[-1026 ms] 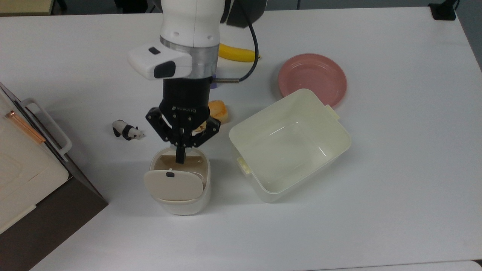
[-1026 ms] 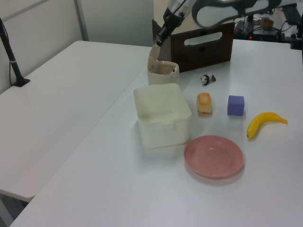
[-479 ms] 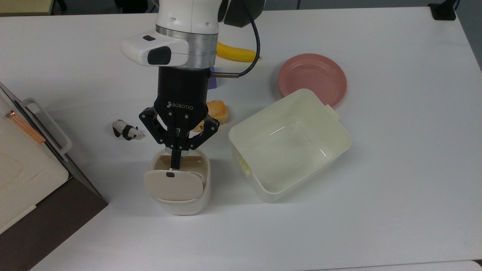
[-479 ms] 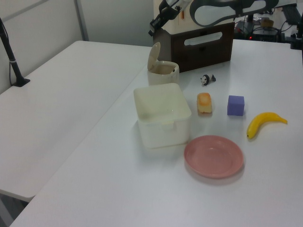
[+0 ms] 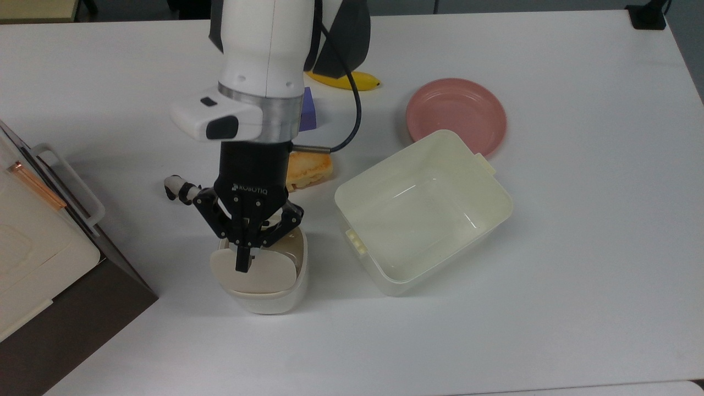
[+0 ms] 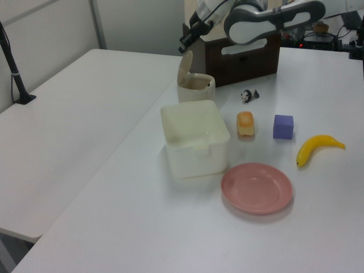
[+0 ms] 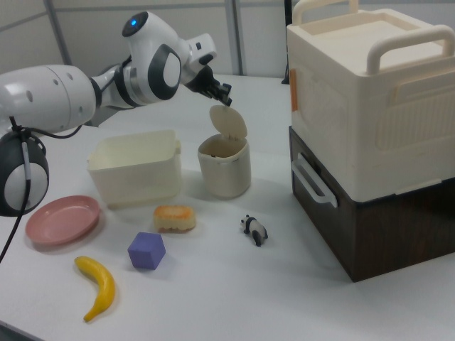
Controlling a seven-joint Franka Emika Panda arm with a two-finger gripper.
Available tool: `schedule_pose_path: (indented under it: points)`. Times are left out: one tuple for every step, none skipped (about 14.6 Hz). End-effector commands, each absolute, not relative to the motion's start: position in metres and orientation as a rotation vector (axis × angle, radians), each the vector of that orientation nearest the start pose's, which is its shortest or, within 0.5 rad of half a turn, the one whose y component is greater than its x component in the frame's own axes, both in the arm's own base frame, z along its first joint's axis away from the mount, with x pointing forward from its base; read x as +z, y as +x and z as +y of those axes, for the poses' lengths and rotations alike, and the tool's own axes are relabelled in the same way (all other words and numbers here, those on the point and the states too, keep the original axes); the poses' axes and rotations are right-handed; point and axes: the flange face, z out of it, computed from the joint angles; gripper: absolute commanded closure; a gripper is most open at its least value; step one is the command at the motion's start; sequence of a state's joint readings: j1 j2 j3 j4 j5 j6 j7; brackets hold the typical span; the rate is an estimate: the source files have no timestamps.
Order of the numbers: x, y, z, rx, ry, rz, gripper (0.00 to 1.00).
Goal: Close the trash can
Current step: 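Push the raised lid down onto the trash can rim with the gripper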
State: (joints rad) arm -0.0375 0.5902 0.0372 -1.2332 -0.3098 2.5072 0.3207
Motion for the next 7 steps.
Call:
schedule_pose_path:
  points:
    - [0.5028, 0.7779, -0.0086, -1.178, -3.068, 0.234, 1.0]
    - [0.501, 0.7777, -0.0086, -1.171, -3.071, 0.234, 1.0]
    - [0.4989, 0.7775, -0.0099, -1.163, -3.077, 0.235, 1.0]
    - [0.5003, 0.7765, -0.0125, -1.157, -3.078, 0.244, 1.0]
    - [0.5013, 0.7758, -0.0127, -1.153, -3.079, 0.248, 1.0]
    - [0.4977, 0.7751, -0.0128, -1.121, -3.095, 0.254, 1.0]
    - [0.4942, 0.7737, -0.0135, -1.071, -3.121, 0.262, 1.0]
